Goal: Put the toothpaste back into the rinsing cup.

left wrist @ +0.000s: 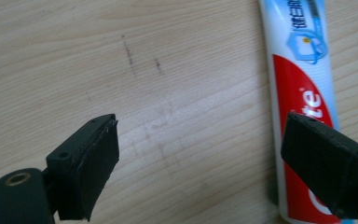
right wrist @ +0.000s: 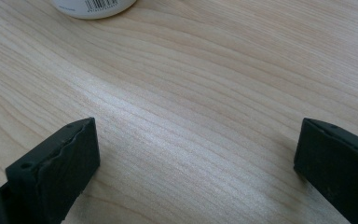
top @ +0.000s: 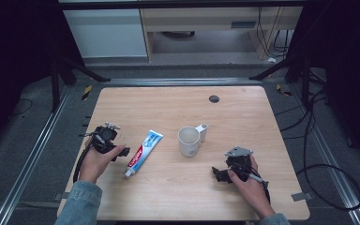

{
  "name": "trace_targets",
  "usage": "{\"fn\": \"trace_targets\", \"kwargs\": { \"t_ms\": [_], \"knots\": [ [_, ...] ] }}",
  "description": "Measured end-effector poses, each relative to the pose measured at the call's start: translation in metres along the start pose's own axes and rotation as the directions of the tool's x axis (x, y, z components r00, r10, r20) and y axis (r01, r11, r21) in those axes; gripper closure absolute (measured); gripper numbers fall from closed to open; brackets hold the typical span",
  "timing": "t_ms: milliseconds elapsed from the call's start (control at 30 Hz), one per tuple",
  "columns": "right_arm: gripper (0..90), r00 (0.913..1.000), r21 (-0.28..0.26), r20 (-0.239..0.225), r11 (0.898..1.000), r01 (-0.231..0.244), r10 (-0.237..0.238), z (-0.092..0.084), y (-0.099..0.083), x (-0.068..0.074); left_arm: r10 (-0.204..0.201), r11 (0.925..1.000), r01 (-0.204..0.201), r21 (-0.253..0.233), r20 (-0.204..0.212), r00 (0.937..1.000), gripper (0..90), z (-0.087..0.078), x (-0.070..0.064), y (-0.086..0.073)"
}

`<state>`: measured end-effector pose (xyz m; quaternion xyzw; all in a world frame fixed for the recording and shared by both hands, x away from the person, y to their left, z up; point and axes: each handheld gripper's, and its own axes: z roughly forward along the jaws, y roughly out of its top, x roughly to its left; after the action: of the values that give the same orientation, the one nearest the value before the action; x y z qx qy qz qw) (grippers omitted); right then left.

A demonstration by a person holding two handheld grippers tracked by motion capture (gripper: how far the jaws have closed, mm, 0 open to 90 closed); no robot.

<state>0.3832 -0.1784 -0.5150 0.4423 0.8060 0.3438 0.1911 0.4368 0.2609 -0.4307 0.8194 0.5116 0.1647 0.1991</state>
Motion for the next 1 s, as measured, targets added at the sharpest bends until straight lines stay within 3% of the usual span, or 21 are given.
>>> {"fn": "trace_targets", "kwargs": {
  "t_ms": [333, 633, 800, 1000],
  "knots": [
    [0.3, 1.0000, 0.001, -0.001, 1.000, -0.001, 0.001, 0.000, 0.000, 0.000, 0.084, 0.9945, -0.085, 0.060, 0.017, 0.9963, 11.5, -0.002, -0.019, 0.026],
    [0.3, 1.0000, 0.000, -0.002, 1.000, 0.000, 0.000, 0.001, 0.001, 0.000, 0.116, 0.9904, -0.119, 0.069, 0.048, 0.9921, 13.0, 0.005, -0.037, 0.048],
    [0.3, 1.0000, -0.001, -0.001, 1.000, 0.003, -0.003, 0.001, 0.001, 0.000, 0.139, 0.9854, -0.144, 0.091, 0.058, 0.9886, 15.4, 0.011, -0.044, 0.058],
    [0.3, 1.0000, 0.000, -0.002, 1.000, 0.000, 0.000, 0.001, 0.001, 0.000, 0.164, 0.9744, -0.174, 0.143, 0.080, 0.9832, 18.1, 0.022, -0.054, 0.070]
  ]
}}
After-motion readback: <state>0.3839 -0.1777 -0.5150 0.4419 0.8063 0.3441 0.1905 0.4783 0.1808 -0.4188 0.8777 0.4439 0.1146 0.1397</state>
